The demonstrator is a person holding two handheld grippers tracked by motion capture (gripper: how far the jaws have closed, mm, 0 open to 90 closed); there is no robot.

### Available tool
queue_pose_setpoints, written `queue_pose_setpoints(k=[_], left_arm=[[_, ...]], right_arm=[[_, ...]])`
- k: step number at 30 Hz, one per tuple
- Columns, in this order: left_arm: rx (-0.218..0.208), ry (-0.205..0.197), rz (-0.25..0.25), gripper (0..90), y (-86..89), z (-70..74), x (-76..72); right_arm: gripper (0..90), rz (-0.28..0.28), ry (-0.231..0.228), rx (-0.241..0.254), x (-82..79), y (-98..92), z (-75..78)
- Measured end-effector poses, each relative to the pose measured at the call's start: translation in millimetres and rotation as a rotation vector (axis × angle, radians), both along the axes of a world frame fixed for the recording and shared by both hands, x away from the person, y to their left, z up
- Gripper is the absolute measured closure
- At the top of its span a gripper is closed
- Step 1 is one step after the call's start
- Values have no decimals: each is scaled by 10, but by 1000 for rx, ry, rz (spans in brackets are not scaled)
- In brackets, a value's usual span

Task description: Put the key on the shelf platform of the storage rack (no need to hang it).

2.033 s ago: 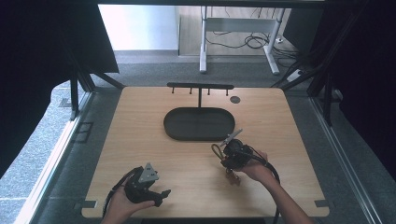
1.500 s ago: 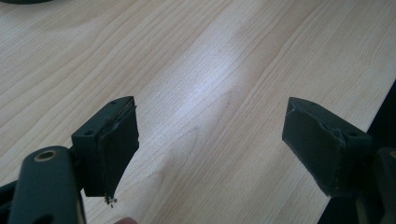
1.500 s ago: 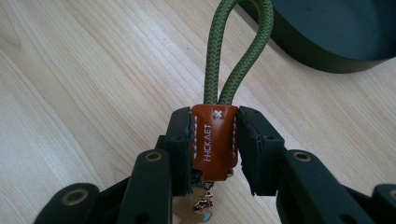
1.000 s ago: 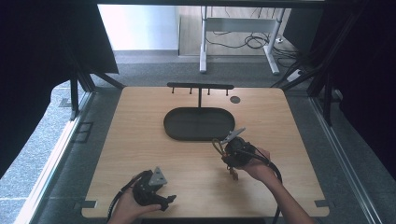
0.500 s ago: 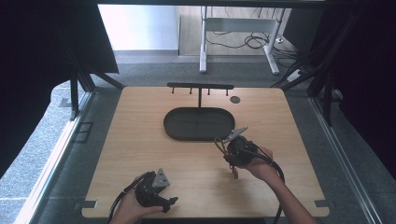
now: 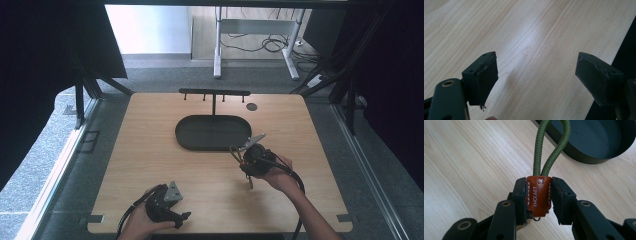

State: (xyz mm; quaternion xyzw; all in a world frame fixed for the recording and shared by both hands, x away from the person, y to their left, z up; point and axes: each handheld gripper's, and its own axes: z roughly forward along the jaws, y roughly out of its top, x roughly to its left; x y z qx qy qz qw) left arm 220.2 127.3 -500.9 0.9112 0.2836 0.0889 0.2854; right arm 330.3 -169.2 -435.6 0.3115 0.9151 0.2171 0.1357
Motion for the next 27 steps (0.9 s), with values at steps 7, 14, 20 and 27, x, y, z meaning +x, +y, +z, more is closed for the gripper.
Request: queue_pose_setpoints(k=[7, 14, 20, 27], left_arm=[[32, 35, -34, 187, -76, -64, -14], [27, 32, -25, 186, -55, -52, -11], [31, 42, -22, 186, -50, -73, 2], [65, 76, -70, 182, -146, -144, -23]], right_arm=[[666, 1, -4, -8, -5, 3, 16], [667, 4, -2, -10, -2, 16, -3], [666, 6, -3, -4, -2, 23, -16], [666, 5, -6, -9, -5, 7, -32]])
